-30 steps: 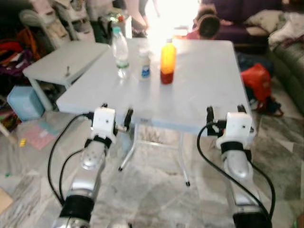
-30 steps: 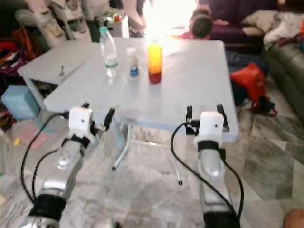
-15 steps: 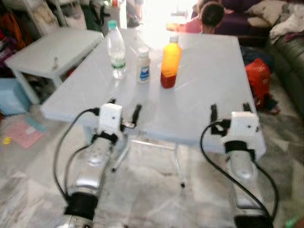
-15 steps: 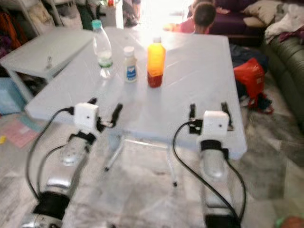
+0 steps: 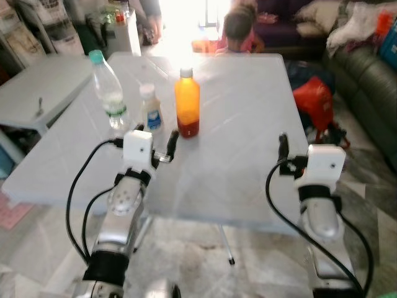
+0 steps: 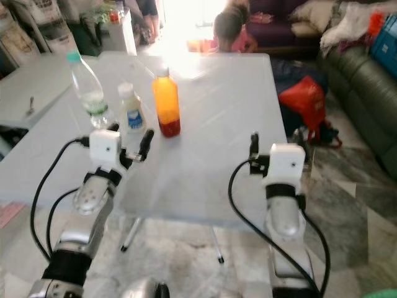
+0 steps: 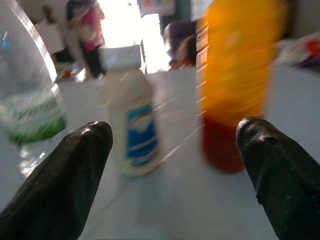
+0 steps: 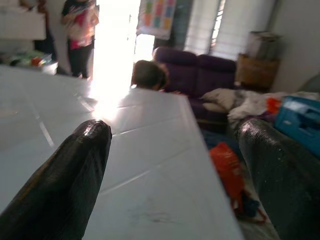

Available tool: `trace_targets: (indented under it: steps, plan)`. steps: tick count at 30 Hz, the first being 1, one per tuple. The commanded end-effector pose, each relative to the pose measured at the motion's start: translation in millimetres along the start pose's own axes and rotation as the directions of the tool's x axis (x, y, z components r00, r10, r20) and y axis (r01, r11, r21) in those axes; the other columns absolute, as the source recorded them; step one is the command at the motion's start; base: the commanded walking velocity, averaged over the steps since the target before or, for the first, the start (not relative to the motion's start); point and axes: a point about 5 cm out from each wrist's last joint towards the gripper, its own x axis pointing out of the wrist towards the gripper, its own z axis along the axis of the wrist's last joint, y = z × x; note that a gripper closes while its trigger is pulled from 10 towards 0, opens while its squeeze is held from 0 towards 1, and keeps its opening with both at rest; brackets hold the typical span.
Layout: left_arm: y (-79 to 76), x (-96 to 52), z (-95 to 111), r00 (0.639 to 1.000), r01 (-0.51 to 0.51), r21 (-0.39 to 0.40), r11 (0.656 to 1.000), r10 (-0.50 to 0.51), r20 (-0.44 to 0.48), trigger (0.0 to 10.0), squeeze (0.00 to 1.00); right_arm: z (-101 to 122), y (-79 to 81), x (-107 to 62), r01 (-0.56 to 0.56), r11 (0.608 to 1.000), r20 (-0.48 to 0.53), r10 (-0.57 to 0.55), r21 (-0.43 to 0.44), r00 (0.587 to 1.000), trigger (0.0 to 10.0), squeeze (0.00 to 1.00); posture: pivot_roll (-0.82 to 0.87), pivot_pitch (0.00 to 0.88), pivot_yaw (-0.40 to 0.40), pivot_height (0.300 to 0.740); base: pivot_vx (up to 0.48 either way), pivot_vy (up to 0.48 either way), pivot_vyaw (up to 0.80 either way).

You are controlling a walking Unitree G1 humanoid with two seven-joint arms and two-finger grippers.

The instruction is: Restocking fridge

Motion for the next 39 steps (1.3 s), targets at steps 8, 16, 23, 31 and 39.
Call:
trace_targets:
  steps: [8,16,23,31,39]
  plan:
    - [-0.1,0.3,1,1.000,-0.021,0.013,1.000,0.021,-0.003,10.0,0.00,5,-0.5,0.3,-0.026,0.999,0.012,0.026,-0.020,1.000,10.0,0.00,-0.09,0.072,0.016,0.740,0.000,0.000,0.50]
    - [-1.0,0.2,2,1.000,-0.026,0.014,1.000,0.026,-0.003,10.0,0.00,8,-2.7,1.6,-0.029,0.999,0.024,0.030,-0.024,0.999,10.0,0.00,-0.10,0.076,0.020,0.740,0.000,0.000,0.64]
    - [-3.7,0.9,3,1.000,-0.015,0.010,1.000,0.015,0.000,10.0,0.00,12,-8.8,6.7,-0.025,0.998,0.046,0.028,-0.066,0.999,10.0,0.00,-0.10,0.081,0.022,0.740,0.000,0.000,0.62]
    - [-2.8,-2.0,3,1.000,-0.002,0.008,1.000,0.002,0.000,10.0,0.00,10,-7.4,5.4,-0.020,0.998,0.036,0.022,-0.061,0.999,10.0,0.00,-0.10,0.088,0.020,0.740,0.070,0.000,0.49]
    - [-3.0,-1.9,6,1.000,0.008,0.000,1.000,-0.008,0.013,10.0,0.00,8,-4.6,2.7,0.002,0.999,0.024,0.000,-0.054,1.000,10.0,0.00,-0.09,0.089,0.020,0.740,0.325,0.000,-0.23]
